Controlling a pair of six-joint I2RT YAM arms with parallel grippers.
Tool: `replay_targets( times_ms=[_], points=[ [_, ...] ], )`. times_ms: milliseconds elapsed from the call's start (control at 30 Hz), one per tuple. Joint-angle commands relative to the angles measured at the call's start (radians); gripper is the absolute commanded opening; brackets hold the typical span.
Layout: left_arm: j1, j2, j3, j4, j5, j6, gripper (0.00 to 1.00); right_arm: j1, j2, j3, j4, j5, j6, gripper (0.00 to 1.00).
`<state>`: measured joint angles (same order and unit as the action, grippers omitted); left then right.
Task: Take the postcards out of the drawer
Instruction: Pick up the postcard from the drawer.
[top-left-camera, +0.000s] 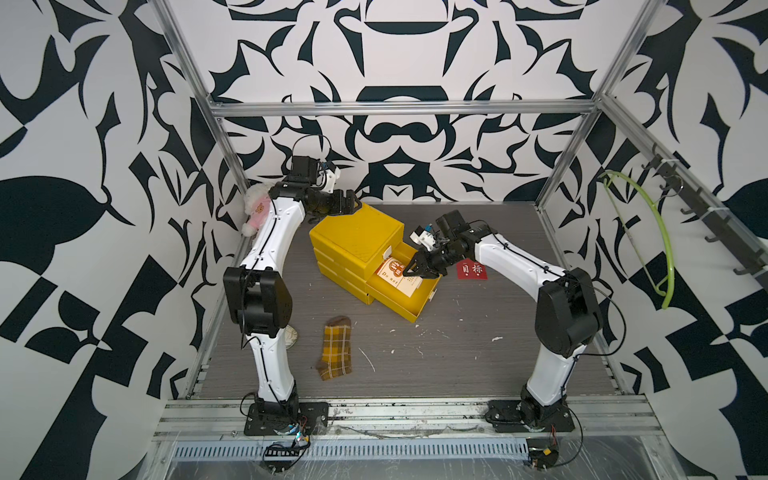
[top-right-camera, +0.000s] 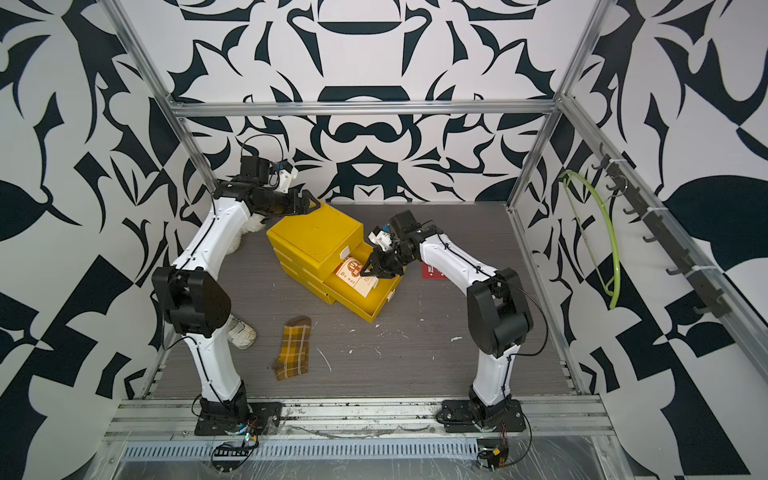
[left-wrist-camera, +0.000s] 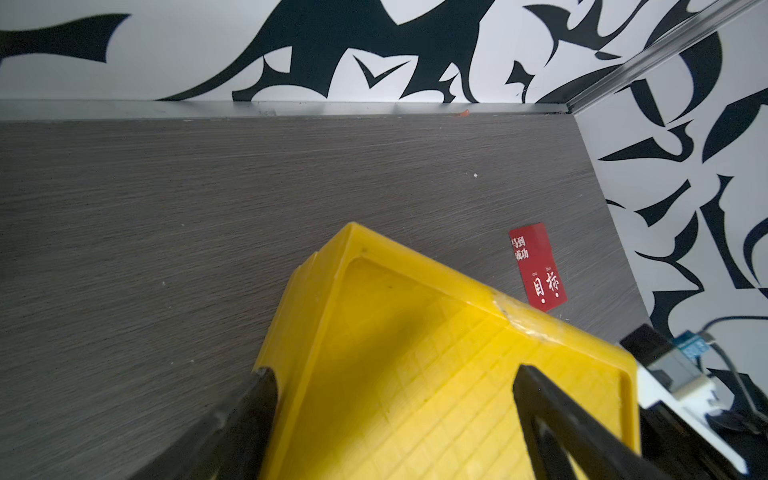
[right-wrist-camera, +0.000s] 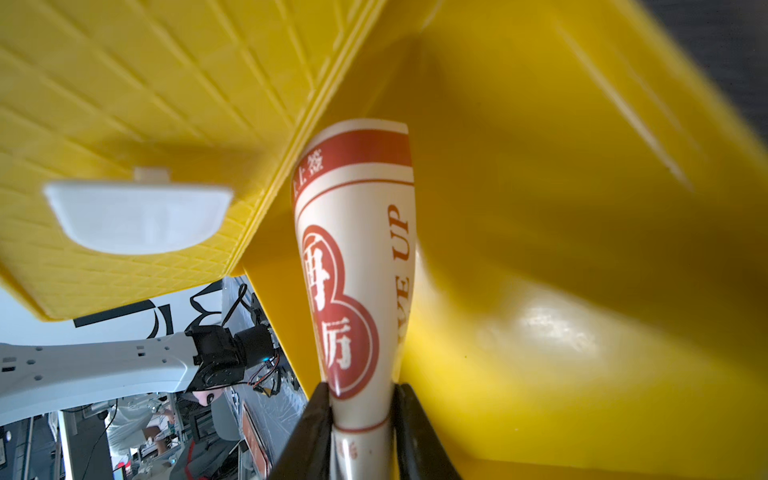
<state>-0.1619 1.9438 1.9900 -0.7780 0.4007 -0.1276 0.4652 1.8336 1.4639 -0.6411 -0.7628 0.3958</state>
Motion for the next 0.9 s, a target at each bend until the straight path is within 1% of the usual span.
replay_targets(
  times_ms=[0,200,300,400,533,700,800,867],
  points=[
    [-0.027,-0.085,-0.026,0.020,0.009,-0.019,0.94,0.002,-0.048,-0.010,-0.052,-0.019,-0.009,0.27],
    [-0.042,-0.125,-0.023,0.035,-0.014,-0.025,0.94,-0.003,-0.084,-0.033,-0.131,0.031,-0.055,0.27],
    [-0.042,-0.142,-0.006,0.031,-0.061,-0.013,0.94,-0.030,-0.119,-0.052,-0.137,0.045,-0.061,0.27],
    [-0.043,-0.160,0.003,0.031,-0.060,-0.020,0.95,-0.067,-0.158,-0.056,-0.156,0.051,-0.071,0.27],
    [-0.065,-0.188,-0.019,0.062,-0.024,-0.061,0.95,-0.123,-0.214,-0.040,-0.201,0.068,-0.101,0.27],
    [-0.150,-0.197,-0.048,0.117,0.038,-0.119,0.95,-0.223,-0.310,-0.016,-0.226,0.077,-0.117,0.27],
    [-0.189,-0.197,-0.098,0.219,0.121,-0.221,0.94,-0.280,-0.364,0.017,-0.229,0.090,-0.124,0.27],
    [-0.209,-0.200,-0.158,0.340,0.186,-0.322,0.94,-0.306,-0.392,0.039,-0.201,0.110,-0.114,0.27]
  ],
)
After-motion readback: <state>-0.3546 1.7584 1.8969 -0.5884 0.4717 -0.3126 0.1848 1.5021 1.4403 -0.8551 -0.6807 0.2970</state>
